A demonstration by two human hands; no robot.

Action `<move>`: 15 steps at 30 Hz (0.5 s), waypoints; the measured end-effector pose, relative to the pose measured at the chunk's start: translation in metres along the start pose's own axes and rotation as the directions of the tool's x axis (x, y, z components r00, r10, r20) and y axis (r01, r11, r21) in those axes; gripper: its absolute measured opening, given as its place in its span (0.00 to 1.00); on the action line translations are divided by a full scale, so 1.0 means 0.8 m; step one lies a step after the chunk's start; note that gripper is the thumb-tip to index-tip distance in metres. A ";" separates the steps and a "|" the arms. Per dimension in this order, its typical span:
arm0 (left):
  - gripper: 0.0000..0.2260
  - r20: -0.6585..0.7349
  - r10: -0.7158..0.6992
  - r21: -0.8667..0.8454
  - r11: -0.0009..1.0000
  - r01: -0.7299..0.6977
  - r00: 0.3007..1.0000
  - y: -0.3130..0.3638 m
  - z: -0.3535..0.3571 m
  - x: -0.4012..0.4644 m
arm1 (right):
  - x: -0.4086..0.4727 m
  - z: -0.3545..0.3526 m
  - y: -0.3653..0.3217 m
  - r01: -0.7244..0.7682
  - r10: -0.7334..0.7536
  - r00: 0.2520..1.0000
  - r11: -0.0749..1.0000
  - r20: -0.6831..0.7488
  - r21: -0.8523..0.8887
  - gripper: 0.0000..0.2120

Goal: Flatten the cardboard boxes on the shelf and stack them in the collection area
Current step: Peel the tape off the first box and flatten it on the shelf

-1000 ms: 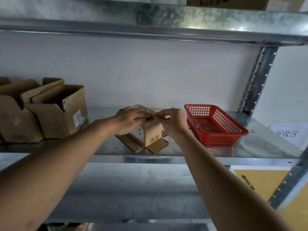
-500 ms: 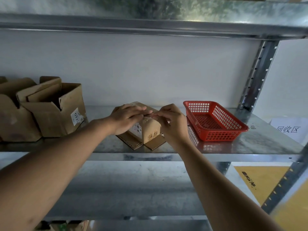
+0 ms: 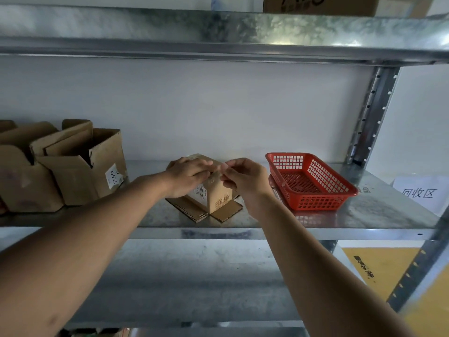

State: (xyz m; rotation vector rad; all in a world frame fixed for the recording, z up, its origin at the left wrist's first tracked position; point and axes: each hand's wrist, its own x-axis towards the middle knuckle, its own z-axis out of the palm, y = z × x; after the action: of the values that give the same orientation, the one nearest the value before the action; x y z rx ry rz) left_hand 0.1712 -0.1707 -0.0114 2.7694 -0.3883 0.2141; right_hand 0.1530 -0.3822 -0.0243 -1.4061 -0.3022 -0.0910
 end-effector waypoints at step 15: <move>0.33 0.024 0.014 0.224 0.974 -0.019 1.000 0.019 -0.003 0.010 | 0.021 0.014 0.006 -0.077 0.005 0.972 0.951 -0.235 -0.301 0.03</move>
State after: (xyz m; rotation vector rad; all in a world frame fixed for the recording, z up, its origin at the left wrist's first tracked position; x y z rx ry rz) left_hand 0.1746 -0.1855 -0.0032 2.9939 -0.4163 0.2452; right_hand 0.1680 -0.3682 -0.0229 -1.6932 -0.0641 -0.2761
